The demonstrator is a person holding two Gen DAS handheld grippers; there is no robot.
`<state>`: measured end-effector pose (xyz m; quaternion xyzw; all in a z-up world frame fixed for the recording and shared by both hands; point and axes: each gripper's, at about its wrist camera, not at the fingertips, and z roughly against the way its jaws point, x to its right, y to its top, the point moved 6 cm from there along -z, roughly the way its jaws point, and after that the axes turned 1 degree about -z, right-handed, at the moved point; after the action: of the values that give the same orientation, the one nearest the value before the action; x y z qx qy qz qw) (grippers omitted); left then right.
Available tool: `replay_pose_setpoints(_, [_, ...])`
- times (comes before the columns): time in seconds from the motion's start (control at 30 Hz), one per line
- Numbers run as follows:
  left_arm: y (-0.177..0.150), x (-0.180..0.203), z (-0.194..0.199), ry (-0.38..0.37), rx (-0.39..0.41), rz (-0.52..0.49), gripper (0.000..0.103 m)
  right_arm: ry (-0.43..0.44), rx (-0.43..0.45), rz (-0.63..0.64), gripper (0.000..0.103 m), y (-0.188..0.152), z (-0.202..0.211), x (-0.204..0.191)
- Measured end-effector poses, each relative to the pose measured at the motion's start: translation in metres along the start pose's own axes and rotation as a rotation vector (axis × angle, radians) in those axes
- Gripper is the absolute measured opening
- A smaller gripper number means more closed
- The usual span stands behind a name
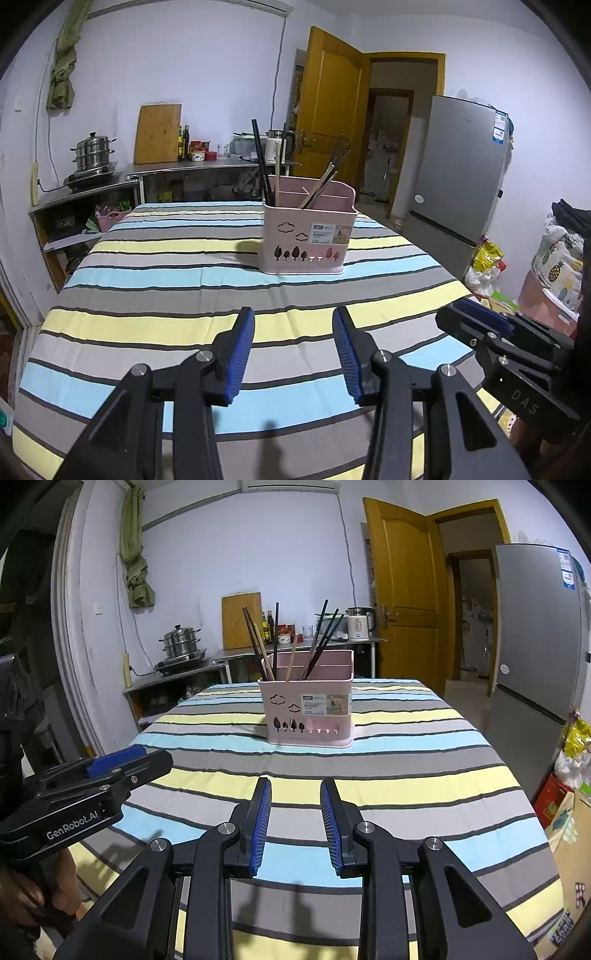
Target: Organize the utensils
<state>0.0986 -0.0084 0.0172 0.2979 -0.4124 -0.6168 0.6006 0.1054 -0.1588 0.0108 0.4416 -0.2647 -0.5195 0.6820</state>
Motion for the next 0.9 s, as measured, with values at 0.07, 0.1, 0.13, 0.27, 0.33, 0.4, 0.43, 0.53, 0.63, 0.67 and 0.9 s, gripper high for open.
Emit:
replay_pose_setpoints(0.07, [-0.0008,-0.0016,0.0011,0.004,0.001,0.006,0.046,-0.001,0.000,0.000,0.028,-0.0012,0.0003,-0.0001])
replay_pose_setpoints(0.1, [-0.0015,-0.0016,0.0011,0.004,-0.001,0.008,0.046,-0.001,-0.001,0.000,0.028,-0.0012,0.0001,-0.0006])
replay_pose_setpoints(0.13, [-0.0022,-0.0011,0.0007,0.003,-0.002,0.009,0.046,0.000,0.000,0.001,0.028,-0.0013,0.0001,-0.0012])
replay_pose_setpoints(0.27, [-0.0037,-0.0015,0.0008,0.005,-0.003,0.010,0.046,-0.002,0.002,0.001,0.028,-0.0013,0.0002,-0.0010])
replay_pose_setpoints(0.33, [-0.0038,-0.0018,0.0010,0.008,-0.001,0.010,0.046,-0.001,0.002,0.002,0.028,-0.0015,0.0006,-0.0014])
replay_pose_setpoints(0.4, [-0.0036,-0.0016,0.0010,0.008,-0.001,0.009,0.046,-0.001,0.003,0.002,0.028,-0.0013,0.0008,-0.0022])
replay_pose_setpoints(0.43, [-0.0038,-0.0016,0.0009,0.008,-0.002,0.008,0.046,-0.001,0.003,0.002,0.028,-0.0011,0.0008,-0.0022])
replay_pose_setpoints(0.53, [-0.0039,-0.0014,0.0013,0.010,-0.005,0.005,0.046,-0.001,0.000,0.002,0.028,-0.0012,0.0010,-0.0027])
replay_pose_setpoints(0.63, [-0.0041,-0.0006,0.0012,0.010,-0.006,0.004,0.046,-0.001,0.000,0.002,0.028,-0.0023,0.0013,-0.0019])
replay_pose_setpoints(0.67, [-0.0042,-0.0008,0.0014,0.011,-0.007,0.004,0.046,-0.001,-0.001,0.003,0.028,-0.0025,0.0014,-0.0020])
replay_pose_setpoints(0.9, [-0.0057,0.0009,0.0013,0.011,-0.012,0.004,0.046,-0.001,-0.002,0.004,0.028,-0.0021,0.0029,-0.0040])
